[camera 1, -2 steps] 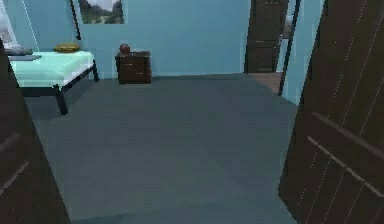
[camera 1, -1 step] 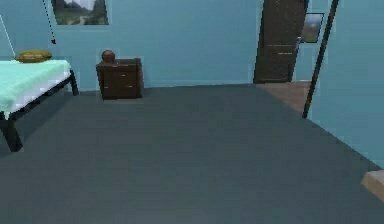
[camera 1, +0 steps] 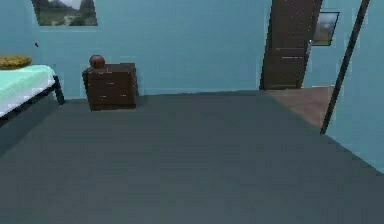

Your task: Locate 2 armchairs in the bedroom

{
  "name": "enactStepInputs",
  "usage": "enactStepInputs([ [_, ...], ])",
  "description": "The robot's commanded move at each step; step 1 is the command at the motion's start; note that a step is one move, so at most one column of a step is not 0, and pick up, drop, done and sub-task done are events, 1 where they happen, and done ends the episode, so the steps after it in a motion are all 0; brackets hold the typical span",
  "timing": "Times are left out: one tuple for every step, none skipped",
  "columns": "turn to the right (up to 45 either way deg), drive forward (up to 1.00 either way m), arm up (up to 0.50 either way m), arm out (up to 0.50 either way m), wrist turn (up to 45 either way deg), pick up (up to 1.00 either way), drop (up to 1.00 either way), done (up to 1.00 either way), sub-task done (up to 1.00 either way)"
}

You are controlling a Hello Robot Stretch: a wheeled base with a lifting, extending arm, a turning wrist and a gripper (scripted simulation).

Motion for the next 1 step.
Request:
enactStepInputs([
  [21.0, 0.0, 0.0, 0.0, 0.0, 0.0, 0.0, 0.0, 0.0],
])
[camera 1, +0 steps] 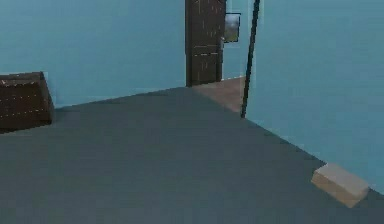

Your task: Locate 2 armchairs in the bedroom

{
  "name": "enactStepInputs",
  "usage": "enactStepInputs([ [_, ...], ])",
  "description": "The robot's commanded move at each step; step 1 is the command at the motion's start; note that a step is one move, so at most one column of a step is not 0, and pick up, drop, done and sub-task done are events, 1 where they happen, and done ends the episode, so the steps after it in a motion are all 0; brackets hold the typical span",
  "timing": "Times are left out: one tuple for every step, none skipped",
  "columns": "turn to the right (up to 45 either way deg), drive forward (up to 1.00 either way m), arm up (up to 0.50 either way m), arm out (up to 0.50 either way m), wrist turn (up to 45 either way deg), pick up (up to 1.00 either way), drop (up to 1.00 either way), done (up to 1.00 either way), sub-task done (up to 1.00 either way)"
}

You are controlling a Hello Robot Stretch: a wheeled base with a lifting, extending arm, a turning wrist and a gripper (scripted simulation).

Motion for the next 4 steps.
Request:
enactStepInputs([
  [0.0, 1.0, 0.0, 0.0, 0.0, 0.0, 0.0, 0.0, 0.0],
  [3.0, 0.0, 0.0, 0.0, 0.0, 0.0, 0.0, 0.0, 0.0],
  [0.0, 1.0, 0.0, 0.0, 0.0, 0.0, 0.0, 0.0, 0.0],
  [0.0, 0.8, 0.0, 0.0, 0.0, 0.0, 0.0, 0.0, 0.0],
])
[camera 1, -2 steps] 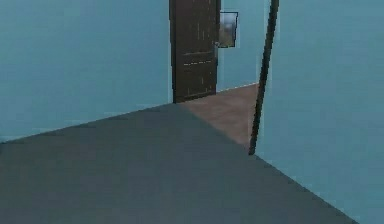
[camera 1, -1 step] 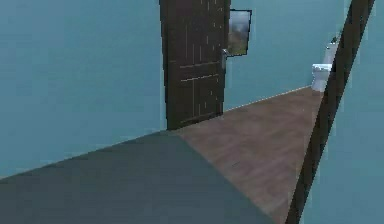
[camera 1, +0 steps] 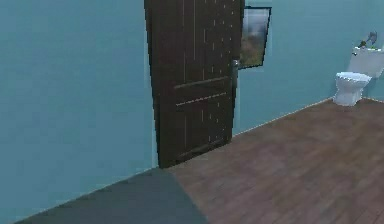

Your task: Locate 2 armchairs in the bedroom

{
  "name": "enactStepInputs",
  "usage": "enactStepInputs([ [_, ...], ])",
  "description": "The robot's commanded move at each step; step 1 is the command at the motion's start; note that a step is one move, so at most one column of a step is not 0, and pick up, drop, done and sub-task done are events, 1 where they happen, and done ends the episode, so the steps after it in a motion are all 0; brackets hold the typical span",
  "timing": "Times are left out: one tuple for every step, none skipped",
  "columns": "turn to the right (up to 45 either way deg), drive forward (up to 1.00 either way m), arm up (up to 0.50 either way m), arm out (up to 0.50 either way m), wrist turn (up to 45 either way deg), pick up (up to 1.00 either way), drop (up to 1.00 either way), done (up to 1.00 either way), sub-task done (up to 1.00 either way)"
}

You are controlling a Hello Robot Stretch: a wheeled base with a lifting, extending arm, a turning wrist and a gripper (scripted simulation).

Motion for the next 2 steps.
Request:
enactStepInputs([
  [33.0, 0.0, 0.0, 0.0, 0.0, 0.0, 0.0, 0.0, 0.0],
  [0.0, 1.0, 0.0, 0.0, 0.0, 0.0, 0.0, 0.0, 0.0],
])
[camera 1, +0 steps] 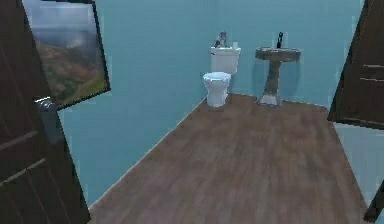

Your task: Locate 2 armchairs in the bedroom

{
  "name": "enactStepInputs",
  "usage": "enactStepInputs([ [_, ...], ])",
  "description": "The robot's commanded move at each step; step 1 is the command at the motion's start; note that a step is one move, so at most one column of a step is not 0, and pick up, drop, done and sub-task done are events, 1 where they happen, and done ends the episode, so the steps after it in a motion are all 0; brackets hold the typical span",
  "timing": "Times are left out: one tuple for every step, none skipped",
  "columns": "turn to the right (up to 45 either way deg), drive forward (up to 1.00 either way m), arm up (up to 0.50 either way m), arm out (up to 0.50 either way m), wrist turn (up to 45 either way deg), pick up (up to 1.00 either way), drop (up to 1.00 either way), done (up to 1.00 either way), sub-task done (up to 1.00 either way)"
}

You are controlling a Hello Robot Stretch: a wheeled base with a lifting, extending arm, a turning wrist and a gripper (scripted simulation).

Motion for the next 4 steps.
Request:
enactStepInputs([
  [6.0, 0.0, 0.0, 0.0, 0.0, 0.0, 0.0, 0.0, 0.0],
  [0.0, 0.45, 0.0, 0.0, 0.0, 0.0, 0.0, 0.0, 0.0],
  [15.0, 0.0, 0.0, 0.0, 0.0, 0.0, 0.0, 0.0, 0.0],
  [0.0, 0.5, 0.0, 0.0, 0.0, 0.0, 0.0, 0.0, 0.0],
])
